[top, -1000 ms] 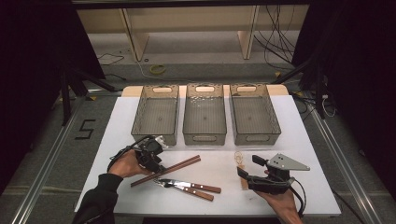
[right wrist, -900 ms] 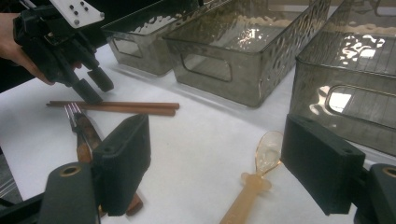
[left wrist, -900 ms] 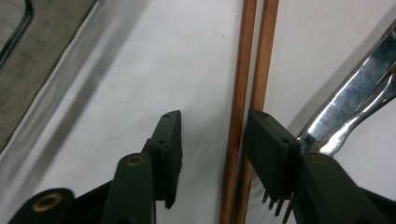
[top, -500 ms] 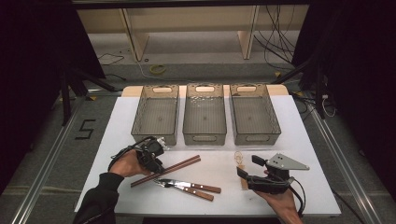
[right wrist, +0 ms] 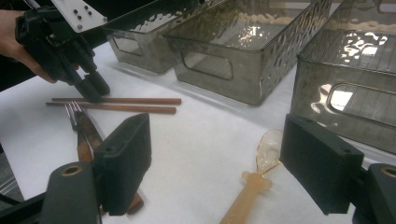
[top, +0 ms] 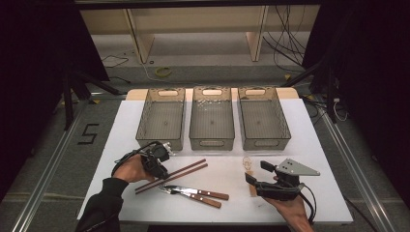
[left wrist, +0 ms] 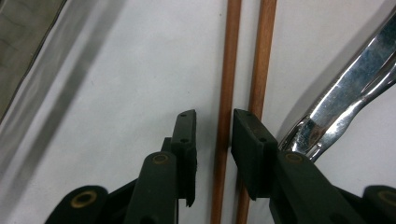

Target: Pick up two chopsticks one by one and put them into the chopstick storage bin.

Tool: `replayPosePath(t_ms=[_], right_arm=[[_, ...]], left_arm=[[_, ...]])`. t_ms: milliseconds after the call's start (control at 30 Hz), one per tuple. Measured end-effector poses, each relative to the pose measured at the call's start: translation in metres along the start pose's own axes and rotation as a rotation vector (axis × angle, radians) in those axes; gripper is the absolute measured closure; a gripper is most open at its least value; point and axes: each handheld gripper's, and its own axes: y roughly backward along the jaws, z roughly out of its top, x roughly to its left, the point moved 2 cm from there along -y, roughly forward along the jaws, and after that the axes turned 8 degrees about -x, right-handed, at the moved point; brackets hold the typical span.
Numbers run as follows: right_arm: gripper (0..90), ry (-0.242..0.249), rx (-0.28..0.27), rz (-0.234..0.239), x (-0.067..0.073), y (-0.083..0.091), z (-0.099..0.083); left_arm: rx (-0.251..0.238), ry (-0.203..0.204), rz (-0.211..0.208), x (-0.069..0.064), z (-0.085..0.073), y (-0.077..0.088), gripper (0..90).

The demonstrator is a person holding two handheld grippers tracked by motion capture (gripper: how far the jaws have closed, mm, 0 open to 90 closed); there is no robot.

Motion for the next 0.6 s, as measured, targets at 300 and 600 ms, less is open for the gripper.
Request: replayPosePath(t_ms=[300, 600], right_arm=[[26.0, -0.001, 0.008, 0.0, -0.0001, -0.0008, -0.0005], [26.5, -0.002, 0.012, -0.001, -0.0006, -0.0017, -0.0007]], left_arm=[[0.035, -0.021, 0.024, -0.0017, 0.0026, -0.0011, 74.8], [0.027, -0.037, 0.032, -0.0013, 0.0019, -0.0014, 82.1]])
